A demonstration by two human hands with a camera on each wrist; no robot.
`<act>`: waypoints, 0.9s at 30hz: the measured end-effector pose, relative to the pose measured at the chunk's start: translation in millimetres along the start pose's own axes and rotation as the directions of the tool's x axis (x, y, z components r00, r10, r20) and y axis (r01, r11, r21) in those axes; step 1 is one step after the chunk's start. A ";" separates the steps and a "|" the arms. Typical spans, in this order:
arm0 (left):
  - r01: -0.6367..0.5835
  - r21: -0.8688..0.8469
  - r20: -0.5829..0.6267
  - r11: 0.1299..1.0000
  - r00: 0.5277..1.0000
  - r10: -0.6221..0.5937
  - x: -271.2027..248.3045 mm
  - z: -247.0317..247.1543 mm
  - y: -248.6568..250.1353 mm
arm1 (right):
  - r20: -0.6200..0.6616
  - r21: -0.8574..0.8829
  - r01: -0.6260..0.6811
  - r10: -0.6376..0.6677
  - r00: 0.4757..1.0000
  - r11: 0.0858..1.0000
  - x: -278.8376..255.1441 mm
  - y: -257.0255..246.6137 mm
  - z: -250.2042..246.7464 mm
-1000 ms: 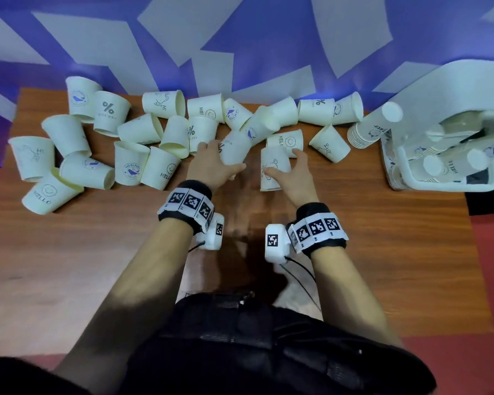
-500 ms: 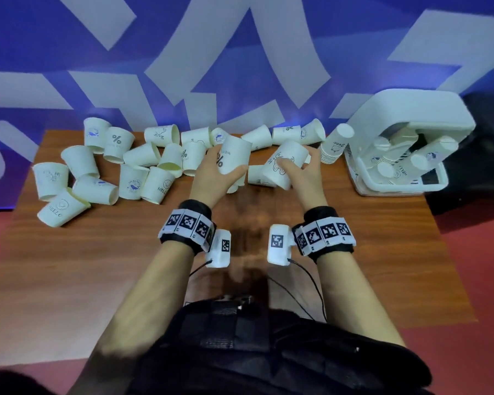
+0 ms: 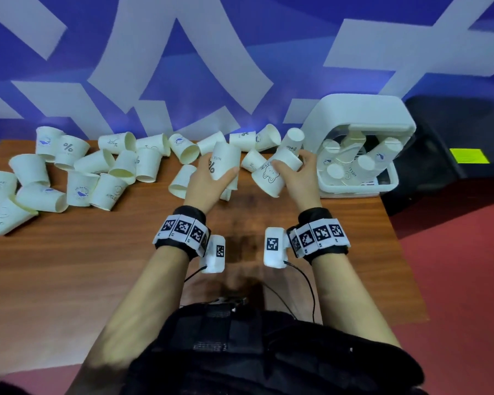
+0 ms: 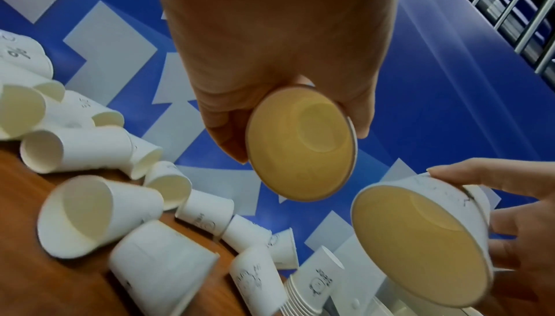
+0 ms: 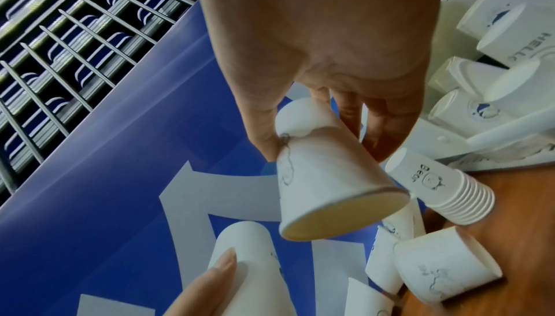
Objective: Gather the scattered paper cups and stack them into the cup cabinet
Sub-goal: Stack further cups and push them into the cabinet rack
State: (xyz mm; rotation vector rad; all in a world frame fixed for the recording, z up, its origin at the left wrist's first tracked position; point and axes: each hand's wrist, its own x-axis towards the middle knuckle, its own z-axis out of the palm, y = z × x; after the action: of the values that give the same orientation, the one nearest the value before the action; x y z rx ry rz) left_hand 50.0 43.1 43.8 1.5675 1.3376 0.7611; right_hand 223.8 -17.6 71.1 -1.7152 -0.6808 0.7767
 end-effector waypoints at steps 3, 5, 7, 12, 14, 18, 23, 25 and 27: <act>-0.012 -0.002 0.003 1.000 1.000 0.012 -3.8 30.8 12.6 | 0.007 -0.034 -0.013 0.013 1.000 0.999 16.7 1.5 -31.1; 0.002 -0.005 -0.005 1.000 1.000 -0.002 -2.6 51.4 19.0 | 0.027 -0.045 -0.026 0.027 0.999 0.999 27.9 4.1 -51.5; 0.013 -0.012 -0.004 1.000 1.000 -0.013 -1.6 71.0 23.3 | 0.035 -0.056 -0.038 0.040 0.999 0.998 38.0 7.6 -70.9; 0.070 0.044 0.025 0.997 0.997 -0.071 -0.4 118.3 29.4 | 0.003 -0.147 -0.021 0.021 1.000 0.989 61.8 19.6 -116.3; 0.086 0.039 0.022 0.996 0.996 -0.087 -1.0 135.1 32.4 | 0.012 -0.171 -0.034 0.036 0.999 0.985 70.2 25.8 -132.8; 0.118 -0.010 0.020 0.993 0.993 -0.118 0.2 163.3 37.1 | 0.002 -0.244 -0.047 0.049 0.999 0.969 87.3 37.3 -158.5; 0.162 -0.043 0.006 0.986 0.987 -0.162 3.9 189.7 40.7 | -0.099 -0.287 0.021 -0.052 0.994 0.958 115.6 41.0 -186.9; 0.175 -0.046 0.004 0.984 0.985 -0.175 5.7 196.4 38.9 | -0.092 -0.330 0.076 -0.113 0.989 0.941 129.5 40.1 -192.4; 0.187 -0.067 0.010 0.980 0.982 -0.187 6.9 201.6 38.2 | -0.050 -0.380 0.117 -0.147 0.988 0.917 143.5 40.0 -192.7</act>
State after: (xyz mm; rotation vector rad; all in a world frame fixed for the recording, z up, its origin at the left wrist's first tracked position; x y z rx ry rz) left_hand 245.6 0.8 -1.7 1.3673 1.4186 0.6794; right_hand 465.9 -31.9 48.7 -2.0090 -0.9281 0.5016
